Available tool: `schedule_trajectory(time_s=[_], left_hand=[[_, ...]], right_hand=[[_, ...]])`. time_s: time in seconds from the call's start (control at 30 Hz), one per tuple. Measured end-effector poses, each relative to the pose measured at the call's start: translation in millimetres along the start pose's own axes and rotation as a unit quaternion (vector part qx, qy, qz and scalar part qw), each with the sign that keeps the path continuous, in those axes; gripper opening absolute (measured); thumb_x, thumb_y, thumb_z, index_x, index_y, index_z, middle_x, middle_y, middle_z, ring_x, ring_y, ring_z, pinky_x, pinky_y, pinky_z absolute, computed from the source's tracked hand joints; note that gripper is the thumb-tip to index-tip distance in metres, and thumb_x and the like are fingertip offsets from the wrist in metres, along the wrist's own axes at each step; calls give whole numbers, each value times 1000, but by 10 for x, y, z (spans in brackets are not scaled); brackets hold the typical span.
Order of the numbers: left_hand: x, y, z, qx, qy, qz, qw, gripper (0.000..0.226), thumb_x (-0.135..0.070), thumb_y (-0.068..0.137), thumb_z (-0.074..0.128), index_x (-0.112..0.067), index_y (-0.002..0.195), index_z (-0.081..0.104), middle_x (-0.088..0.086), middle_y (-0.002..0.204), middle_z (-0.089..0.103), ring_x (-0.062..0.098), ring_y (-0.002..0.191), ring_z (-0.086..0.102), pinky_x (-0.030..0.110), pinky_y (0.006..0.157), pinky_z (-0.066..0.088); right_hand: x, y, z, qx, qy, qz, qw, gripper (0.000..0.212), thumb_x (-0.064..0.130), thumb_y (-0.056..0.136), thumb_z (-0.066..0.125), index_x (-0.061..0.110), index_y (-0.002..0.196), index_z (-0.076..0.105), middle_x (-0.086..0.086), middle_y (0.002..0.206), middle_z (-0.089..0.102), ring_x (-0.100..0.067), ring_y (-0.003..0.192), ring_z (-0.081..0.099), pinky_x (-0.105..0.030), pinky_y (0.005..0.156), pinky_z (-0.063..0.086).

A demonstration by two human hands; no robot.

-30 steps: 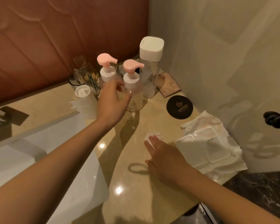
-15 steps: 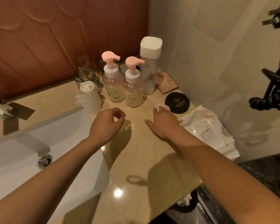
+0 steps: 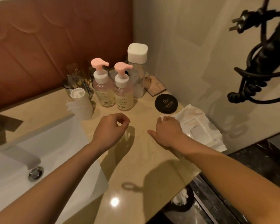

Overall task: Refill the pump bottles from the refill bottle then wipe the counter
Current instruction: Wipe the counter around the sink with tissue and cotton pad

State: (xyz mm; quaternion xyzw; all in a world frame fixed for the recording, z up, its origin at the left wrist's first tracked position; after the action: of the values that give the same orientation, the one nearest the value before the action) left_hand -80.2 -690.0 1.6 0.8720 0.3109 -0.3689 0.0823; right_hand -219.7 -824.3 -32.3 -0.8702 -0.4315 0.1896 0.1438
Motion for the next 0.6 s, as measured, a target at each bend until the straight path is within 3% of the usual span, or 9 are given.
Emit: schedule_trajectory(time_s=[0.2,0.3,0.4,0.47,0.53,0.6], left_hand=[[-21,-70,106,11,-20,4,1000,12,-20,89,58,-24,87,69,-8,87,65,9,71,59,28,69,48],[-33,-81,158,22,-24,14,999,13,-20,89,58,-24,87,70,-9,86,65,8,68,59,26,66,45],[-42,-69,186,31,-28,20,999,13,-19,89,58,-26,85,69,-11,83,64,9,68,60,24,64,43],[-40,-68,200,36,-32,22,999,14,-18,89,58,-26,85,69,-12,82,64,9,69,60,25,64,43],[-21,-78,228,41,-39,20,998,15,-18,89,56,-24,85,69,-9,84,66,9,71,61,26,66,45],[11,-100,261,47,-47,13,998,17,-16,89,56,-24,85,70,-6,85,68,9,74,61,28,69,49]], right_hand=[[205,6,162,-53,60,59,995,81,60,96,17,-3,148,17,-25,152,23,-36,142,21,-41,117,11],[414,-192,257,-83,86,6,993,77,57,97,19,-1,148,19,-25,152,23,-34,142,19,-40,117,8],[611,-479,371,-63,139,-52,987,74,54,98,23,0,148,17,-24,154,18,-32,144,15,-38,118,3],[716,-673,491,-94,179,-75,976,71,53,95,29,1,141,38,-22,147,37,-32,138,34,-39,115,19],[766,-813,611,-85,193,-91,973,69,57,84,33,7,123,63,-14,128,60,-26,120,56,-39,102,43],[711,-823,665,-92,182,-104,974,67,59,82,33,15,119,66,-6,126,63,-19,119,58,-40,99,46]])
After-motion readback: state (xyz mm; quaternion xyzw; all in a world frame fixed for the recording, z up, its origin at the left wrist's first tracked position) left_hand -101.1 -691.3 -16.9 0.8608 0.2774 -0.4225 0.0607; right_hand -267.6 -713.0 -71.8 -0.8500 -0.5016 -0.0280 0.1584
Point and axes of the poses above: each hand's wrist, its own y-axis towards the middle knuckle, its own z-axis out of the palm, x = y × z, the point moved 1 cm from there along y, towards the middle knuckle
